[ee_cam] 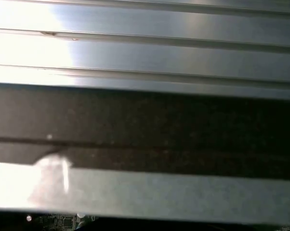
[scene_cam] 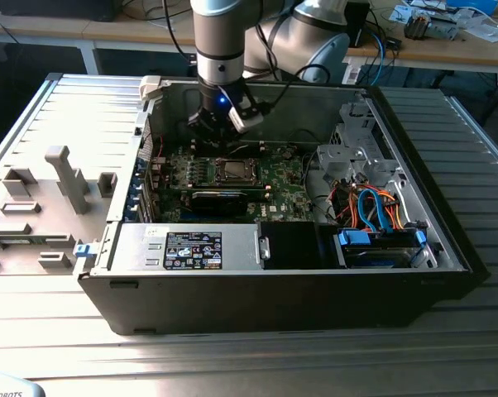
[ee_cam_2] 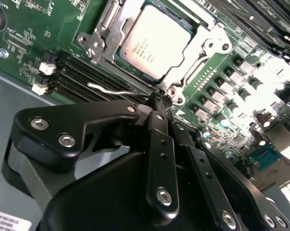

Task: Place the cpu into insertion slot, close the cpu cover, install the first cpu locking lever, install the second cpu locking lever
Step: 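Install the first cpu locking lever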

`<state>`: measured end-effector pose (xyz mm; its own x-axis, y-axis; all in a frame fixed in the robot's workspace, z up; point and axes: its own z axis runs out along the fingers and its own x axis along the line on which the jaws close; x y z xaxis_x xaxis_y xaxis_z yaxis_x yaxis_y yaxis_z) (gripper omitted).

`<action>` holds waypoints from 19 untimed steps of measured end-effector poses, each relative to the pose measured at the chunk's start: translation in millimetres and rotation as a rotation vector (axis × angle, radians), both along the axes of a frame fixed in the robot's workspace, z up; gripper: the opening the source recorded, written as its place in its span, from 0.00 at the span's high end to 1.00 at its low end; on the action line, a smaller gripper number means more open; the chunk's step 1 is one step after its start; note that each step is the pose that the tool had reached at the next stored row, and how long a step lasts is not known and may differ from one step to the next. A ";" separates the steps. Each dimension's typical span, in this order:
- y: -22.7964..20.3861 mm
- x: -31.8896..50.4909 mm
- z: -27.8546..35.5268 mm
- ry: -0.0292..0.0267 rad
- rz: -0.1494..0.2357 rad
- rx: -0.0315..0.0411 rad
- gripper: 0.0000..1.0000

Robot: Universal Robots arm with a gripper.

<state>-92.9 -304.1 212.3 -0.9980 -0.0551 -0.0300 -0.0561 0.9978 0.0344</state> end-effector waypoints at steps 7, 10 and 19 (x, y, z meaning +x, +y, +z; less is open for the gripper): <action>-1.2 6.6 -2.5 0.0018 0.000 0.0000 0.89; -1.3 12.3 -4.0 0.0033 0.000 0.0000 0.89; -1.4 22.8 -5.6 0.0050 0.000 0.0003 0.89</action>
<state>-70.1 -305.5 206.7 -0.9982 -0.0550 -0.0250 -0.0558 0.9978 0.0350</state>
